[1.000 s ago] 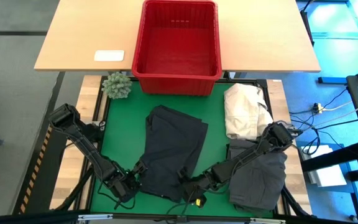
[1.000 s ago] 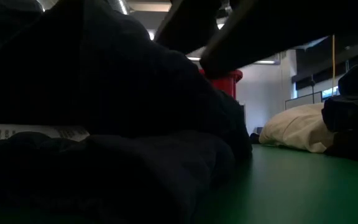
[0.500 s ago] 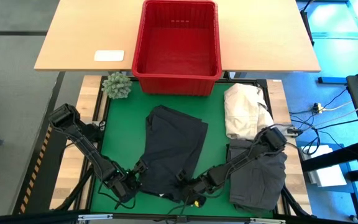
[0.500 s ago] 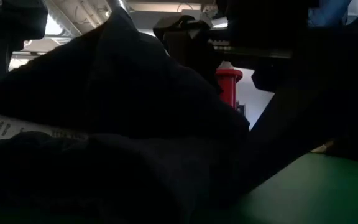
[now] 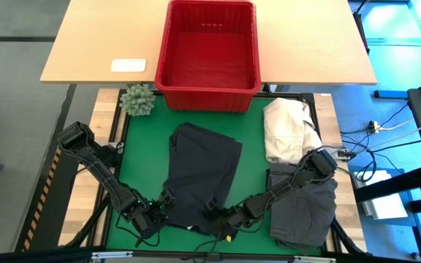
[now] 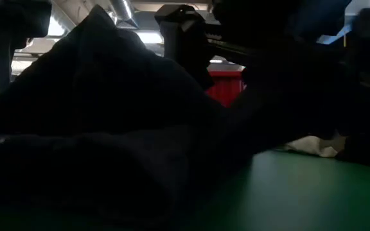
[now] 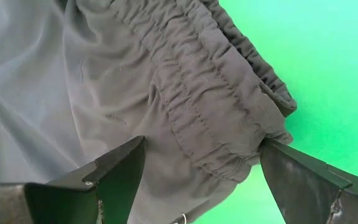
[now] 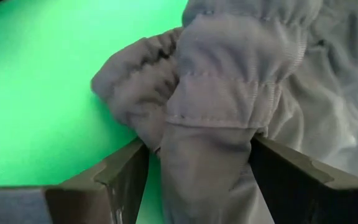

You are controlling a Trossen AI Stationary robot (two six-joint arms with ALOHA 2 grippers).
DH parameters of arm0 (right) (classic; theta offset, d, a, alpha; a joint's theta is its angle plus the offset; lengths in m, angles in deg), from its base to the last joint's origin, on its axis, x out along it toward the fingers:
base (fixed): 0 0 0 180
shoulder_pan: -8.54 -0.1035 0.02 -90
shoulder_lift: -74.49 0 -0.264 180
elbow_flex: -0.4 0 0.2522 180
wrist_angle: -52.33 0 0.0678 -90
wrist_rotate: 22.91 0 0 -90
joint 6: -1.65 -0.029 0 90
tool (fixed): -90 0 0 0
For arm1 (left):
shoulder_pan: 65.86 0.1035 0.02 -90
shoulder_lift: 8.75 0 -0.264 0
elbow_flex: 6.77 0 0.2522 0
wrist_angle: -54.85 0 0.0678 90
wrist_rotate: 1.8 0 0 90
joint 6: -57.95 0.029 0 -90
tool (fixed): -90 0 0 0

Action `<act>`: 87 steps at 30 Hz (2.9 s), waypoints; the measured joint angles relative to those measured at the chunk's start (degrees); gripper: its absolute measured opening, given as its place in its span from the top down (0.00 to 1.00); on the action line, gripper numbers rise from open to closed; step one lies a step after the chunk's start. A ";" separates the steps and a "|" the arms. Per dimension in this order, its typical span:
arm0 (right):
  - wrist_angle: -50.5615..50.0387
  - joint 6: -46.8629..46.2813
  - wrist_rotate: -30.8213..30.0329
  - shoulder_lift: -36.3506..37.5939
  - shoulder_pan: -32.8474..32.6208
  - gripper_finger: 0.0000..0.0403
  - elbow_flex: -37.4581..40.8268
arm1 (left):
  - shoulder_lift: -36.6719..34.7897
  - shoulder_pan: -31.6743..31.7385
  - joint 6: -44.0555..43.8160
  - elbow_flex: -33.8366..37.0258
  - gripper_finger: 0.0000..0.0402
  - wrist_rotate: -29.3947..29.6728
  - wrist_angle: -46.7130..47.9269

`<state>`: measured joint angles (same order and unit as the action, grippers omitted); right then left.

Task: Fold laundry
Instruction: Fold the gray short

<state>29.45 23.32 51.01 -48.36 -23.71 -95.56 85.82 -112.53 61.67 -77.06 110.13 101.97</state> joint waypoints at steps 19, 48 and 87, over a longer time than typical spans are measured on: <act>1.83 -0.35 -2.85 0.00 0.08 0.33 0.00 | 0.00 -2.82 2.98 0.02 0.23 -1.42 10.54; 1.71 -3.84 -2.36 0.00 0.81 0.33 0.00 | -0.02 -5.13 10.59 7.44 0.23 3.87 -2.06; 1.72 -4.51 -0.80 0.06 0.76 0.84 0.00 | -0.02 -4.96 9.72 7.89 0.76 5.60 -9.98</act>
<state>31.18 18.81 50.21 -48.30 -22.94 -95.56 85.79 -117.49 71.39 -69.17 115.73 92.00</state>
